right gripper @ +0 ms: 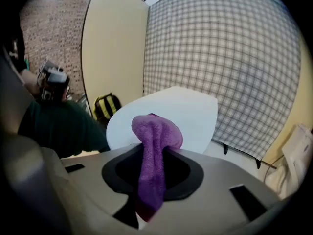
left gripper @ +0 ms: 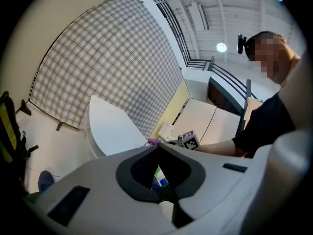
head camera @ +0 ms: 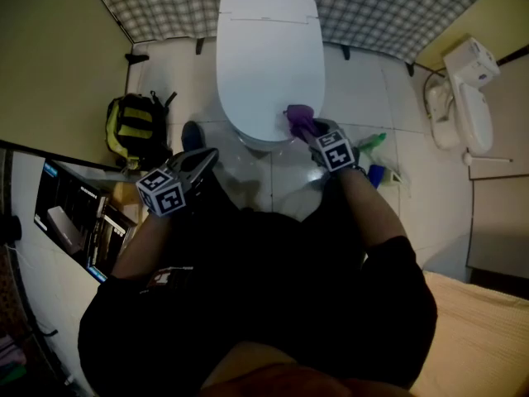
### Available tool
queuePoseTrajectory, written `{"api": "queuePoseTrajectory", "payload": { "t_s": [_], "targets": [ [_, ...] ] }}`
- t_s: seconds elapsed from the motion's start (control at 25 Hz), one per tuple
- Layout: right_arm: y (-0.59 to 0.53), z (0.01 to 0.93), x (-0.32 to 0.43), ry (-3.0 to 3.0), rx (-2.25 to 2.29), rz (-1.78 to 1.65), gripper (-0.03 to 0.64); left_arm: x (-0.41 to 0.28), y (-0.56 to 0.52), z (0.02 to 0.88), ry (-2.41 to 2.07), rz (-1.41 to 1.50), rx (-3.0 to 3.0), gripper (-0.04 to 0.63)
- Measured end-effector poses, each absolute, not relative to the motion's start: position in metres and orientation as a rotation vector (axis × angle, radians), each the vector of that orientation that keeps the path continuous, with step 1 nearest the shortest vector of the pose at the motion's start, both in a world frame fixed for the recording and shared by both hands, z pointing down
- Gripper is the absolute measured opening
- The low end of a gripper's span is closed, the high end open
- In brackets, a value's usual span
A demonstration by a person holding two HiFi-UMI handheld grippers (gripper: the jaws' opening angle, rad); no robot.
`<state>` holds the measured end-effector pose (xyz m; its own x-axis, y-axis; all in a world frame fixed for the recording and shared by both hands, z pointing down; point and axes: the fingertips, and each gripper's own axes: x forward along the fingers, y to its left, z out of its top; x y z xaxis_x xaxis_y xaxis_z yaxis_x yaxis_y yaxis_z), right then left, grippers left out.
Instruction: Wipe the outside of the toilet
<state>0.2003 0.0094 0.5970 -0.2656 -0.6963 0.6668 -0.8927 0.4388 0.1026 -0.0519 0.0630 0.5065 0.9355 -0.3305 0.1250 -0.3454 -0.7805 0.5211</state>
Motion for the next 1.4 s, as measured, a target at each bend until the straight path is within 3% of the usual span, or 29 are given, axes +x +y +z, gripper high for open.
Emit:
{"api": "queuePoseTrajectory", "payload": {
  "t_s": [0.28, 0.76, 1.4],
  "targets": [
    [-0.127, 0.516, 0.257, -2.159, 1.631, 0.385, 0.101, -0.05, 0.043, 0.504, -0.501, 0.068, 2.502, 0.0],
    [-0.319, 0.471, 0.281, -2.053, 1.696, 0.231, 0.101, -0.056, -0.037, 0.49, -0.624, -0.002, 2.477, 0.0],
    [-0.515, 0.525, 0.305, -1.891, 1.653, 0.301, 0.101, -0.061, -0.149, 0.491, -0.767, -0.024, 2.34, 0.0]
  ]
}}
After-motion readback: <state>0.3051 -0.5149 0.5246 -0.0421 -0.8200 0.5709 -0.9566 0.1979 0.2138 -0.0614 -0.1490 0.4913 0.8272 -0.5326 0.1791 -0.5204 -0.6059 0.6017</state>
